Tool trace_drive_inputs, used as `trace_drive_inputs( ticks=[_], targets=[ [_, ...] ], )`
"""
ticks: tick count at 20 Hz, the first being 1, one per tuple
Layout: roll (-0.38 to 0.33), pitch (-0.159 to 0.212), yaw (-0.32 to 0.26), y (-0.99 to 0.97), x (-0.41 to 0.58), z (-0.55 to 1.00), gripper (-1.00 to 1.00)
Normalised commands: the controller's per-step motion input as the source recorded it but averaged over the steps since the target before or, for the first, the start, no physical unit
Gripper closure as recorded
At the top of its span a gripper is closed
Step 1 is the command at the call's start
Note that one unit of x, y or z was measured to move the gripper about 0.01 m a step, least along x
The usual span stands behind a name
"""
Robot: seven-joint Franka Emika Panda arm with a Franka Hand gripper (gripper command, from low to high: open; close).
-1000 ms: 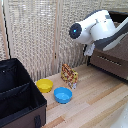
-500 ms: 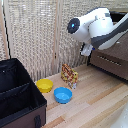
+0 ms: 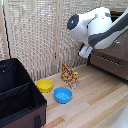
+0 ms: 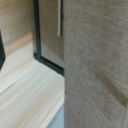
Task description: Locate and clasp the grip of the topmost drawer. Steadily and circumspectly yank the drawer open. Discover and seize the nutrition bar using your clamp. Deposit the nutrition bar in the accessible drawer. Unclench the nutrition bar.
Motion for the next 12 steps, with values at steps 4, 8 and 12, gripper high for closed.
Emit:
trace_drive_inputs(
  ticks=[4,8,12],
  targets=[
    [0.347,0.025,-0.213,0.13,0.225,0.0,-1.0],
    [0.343,0.02,-0.214,0.13,0.222,0.0,-1.0],
    [0.342,0.018,-0.212,0.13,0.232,0.0,-1.0]
  ],
)
